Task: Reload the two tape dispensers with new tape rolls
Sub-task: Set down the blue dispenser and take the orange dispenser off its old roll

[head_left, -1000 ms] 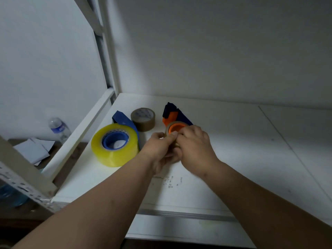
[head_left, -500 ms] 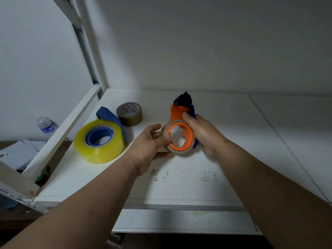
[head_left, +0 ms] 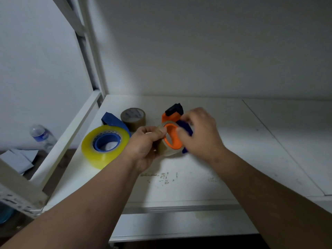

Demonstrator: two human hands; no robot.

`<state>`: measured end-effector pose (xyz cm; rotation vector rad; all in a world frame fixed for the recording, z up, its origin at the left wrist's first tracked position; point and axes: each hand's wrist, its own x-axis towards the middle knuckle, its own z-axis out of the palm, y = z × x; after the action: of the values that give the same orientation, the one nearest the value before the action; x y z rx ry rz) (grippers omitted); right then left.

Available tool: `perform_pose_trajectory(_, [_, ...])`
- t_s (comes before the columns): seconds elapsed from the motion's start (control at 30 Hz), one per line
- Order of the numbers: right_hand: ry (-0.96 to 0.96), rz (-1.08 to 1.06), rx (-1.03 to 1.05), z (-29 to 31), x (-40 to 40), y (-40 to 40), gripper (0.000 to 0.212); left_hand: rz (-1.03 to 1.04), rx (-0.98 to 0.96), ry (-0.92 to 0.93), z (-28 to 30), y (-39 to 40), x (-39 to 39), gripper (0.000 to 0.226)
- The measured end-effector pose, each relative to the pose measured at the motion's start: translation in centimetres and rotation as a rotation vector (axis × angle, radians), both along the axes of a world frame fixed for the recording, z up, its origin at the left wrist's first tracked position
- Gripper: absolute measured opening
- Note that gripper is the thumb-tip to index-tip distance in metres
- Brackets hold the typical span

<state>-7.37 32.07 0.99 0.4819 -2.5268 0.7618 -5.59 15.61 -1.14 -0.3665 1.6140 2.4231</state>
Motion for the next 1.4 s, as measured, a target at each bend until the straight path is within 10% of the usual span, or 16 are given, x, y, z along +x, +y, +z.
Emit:
perform_pose_trajectory(0.17, [-0.116, 0.134, 0.236, -1.7, 1.3, -2.5, 0.027, 0.075, 0.156, -0.032, 1.3, -0.5, 0.2, 0.033])
perform_pose_trajectory(0.57, [-0.256, -0.025, -0.518, 1.3, -3.4, -0.8, 0.011, 0.417, 0.024, -0.021, 3.0, -2.4, -2.0, 0.034])
perform_pose_trajectory(1.0, [-0.322, 0.153, 0.539, -5.3, -12.5, -0.1, 0.043, 0.571, -0.070, 0.042, 3.1, -1.4, -3.1, 0.023])
perform_pose_trajectory(1.4, [-0.616, 0.300, -0.267, 1.0, -7.1, 1.5, 0.035, 0.516, -0.034, 0.165, 3.4, 2.6, -2.0, 0.015])
